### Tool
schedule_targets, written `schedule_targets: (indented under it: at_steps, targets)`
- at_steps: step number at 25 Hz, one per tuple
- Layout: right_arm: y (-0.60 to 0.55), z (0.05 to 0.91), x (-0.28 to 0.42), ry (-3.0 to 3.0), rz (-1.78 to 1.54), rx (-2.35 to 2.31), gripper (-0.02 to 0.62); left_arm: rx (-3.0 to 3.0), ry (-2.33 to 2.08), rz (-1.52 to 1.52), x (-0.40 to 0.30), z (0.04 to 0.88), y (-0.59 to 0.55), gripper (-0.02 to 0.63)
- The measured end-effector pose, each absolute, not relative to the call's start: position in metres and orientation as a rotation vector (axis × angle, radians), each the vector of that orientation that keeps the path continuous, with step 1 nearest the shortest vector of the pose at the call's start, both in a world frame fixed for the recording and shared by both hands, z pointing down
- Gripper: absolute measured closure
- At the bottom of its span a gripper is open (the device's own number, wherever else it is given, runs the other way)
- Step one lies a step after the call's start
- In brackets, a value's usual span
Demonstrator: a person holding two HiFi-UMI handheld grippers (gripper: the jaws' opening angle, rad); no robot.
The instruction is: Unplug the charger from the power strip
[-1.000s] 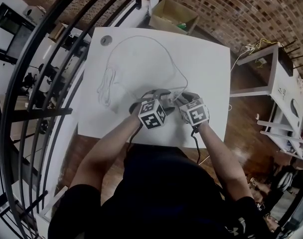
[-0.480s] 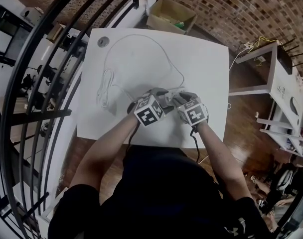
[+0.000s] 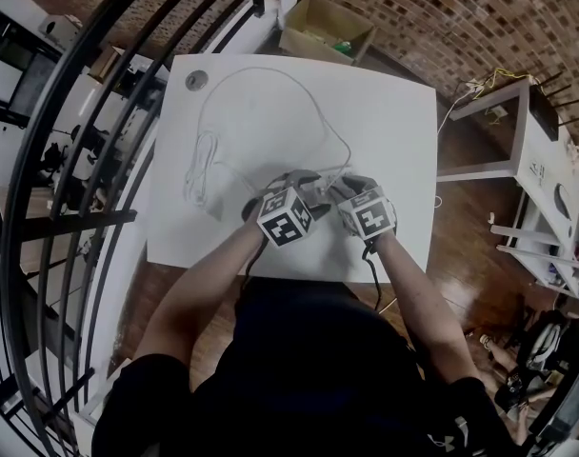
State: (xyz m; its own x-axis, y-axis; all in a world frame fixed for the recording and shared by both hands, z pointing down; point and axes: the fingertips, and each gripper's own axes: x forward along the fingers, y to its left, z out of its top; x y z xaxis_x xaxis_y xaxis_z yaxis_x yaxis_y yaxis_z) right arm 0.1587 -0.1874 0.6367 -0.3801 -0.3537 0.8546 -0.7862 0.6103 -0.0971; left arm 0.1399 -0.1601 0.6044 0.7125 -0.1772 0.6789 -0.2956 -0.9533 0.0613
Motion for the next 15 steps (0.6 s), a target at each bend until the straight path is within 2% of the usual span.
schedule_targets:
  at_steps: [15]
  targets:
    - [-0.1843,0.6397,0.1536,-1.977,0.650,0.908,0.451,2.752,-0.404,1.061,0.1334,0.6028,-0.1560,0.328]
